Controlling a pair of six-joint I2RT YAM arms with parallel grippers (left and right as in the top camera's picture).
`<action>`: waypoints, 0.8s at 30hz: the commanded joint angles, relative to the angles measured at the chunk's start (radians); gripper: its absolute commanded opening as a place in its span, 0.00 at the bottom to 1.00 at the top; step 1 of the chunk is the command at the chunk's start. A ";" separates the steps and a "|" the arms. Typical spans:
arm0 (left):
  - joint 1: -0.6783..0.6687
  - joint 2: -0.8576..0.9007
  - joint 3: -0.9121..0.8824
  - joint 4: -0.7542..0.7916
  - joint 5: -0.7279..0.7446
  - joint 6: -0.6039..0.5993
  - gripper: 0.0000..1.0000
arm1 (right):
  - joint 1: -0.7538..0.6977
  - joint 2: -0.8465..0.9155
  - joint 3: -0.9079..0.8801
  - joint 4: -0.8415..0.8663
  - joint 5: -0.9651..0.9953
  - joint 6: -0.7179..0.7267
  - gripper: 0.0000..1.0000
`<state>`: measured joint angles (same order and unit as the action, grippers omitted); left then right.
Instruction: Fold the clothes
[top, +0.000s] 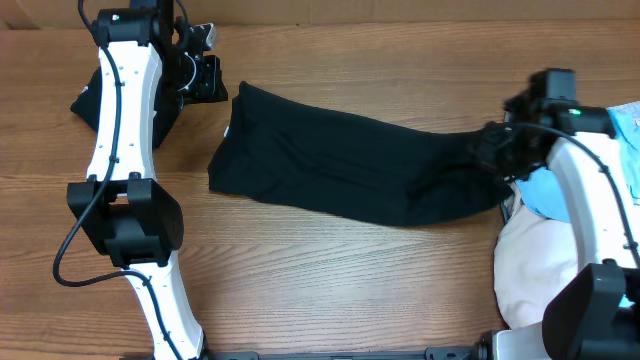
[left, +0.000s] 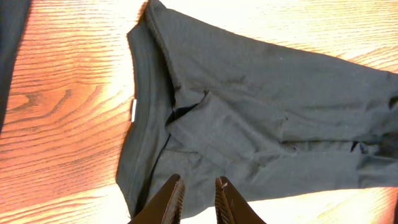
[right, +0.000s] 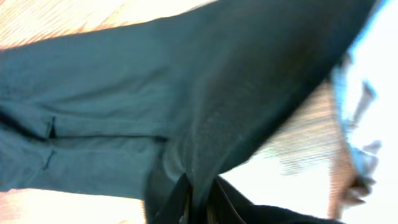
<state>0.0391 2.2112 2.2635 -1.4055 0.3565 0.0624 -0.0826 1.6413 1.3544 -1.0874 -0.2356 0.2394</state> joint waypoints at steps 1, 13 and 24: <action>-0.007 -0.005 0.023 0.003 0.011 0.029 0.22 | 0.085 0.011 0.000 0.041 0.011 0.060 0.05; -0.007 -0.005 0.023 0.004 0.011 0.028 0.23 | 0.375 0.185 -0.001 0.226 0.018 0.181 0.05; -0.007 -0.005 0.023 0.004 0.011 0.028 0.24 | 0.454 0.192 -0.001 0.355 -0.002 0.233 0.09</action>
<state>0.0391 2.2112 2.2635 -1.4025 0.3565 0.0624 0.3553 1.8416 1.3506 -0.7425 -0.2287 0.4519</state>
